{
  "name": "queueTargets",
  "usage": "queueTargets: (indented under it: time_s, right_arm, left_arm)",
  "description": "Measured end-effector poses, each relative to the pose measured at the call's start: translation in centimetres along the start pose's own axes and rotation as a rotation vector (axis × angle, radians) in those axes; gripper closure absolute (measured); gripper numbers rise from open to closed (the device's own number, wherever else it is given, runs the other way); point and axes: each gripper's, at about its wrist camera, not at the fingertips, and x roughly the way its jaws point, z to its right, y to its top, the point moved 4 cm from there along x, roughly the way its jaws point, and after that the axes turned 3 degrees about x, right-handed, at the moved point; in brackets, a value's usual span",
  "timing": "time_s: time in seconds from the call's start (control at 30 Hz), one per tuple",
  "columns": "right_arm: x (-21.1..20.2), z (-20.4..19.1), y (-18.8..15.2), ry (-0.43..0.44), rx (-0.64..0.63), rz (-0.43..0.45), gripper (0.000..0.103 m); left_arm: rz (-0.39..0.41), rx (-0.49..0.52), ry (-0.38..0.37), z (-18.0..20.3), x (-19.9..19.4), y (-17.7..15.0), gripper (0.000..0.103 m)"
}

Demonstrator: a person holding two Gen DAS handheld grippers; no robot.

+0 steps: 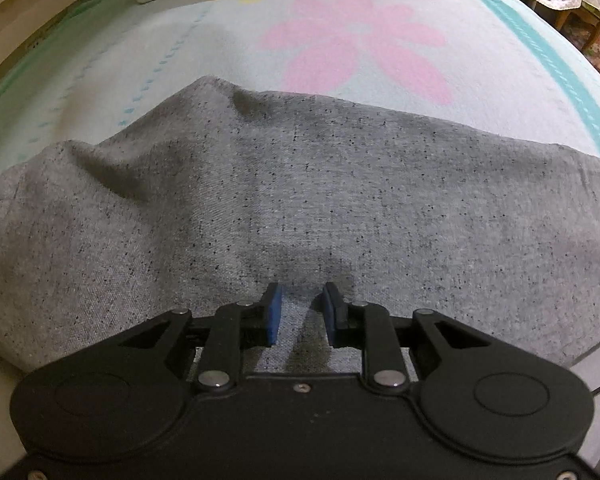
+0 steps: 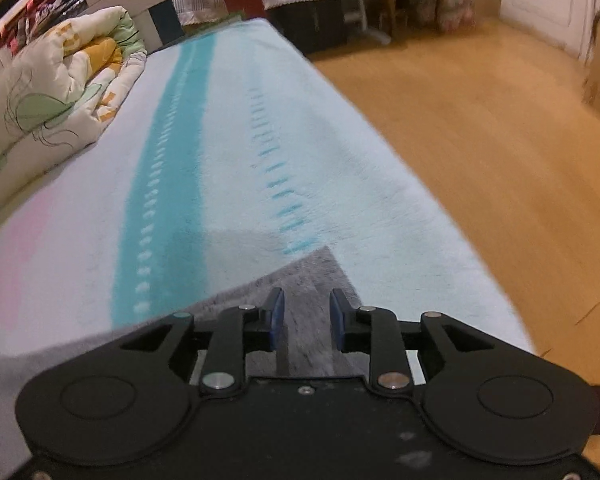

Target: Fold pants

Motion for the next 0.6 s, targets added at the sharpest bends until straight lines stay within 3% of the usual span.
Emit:
queueTargets:
  time_s: [0.13, 0.33, 0.4, 0.43, 0.6]
  right_arm:
    - [1.9, 0.4, 0.7, -0.002, -0.005, -0.018, 0.075]
    - [2.6, 0.7, 0.9, 0.081, -0.01, -0.033, 0.073]
    - [2.5, 0.7, 0.9, 0.117, -0.011, -0.028, 0.086]
    - [2.3, 0.6, 0.8, 0.133, -0.018, -0.018, 0.099]
    - [0.7, -0.5, 0.6, 0.101, -0.091, 0.06, 0.101]
  left_arm:
    - [0.04, 0.014, -0.052, 1.0, -1.4, 0.7, 0.072]
    - [0.095, 0.068, -0.136, 4.6, -2.5, 3.4, 0.072]
    - [0.099, 0.07, -0.159, 5.8, -2.3, 4.3, 0.072]
    - [0.102, 0.07, -0.169, 6.4, -2.2, 4.8, 0.072]
    - [0.134, 0.09, -0.203, 8.7, -2.0, 6.1, 0.072]
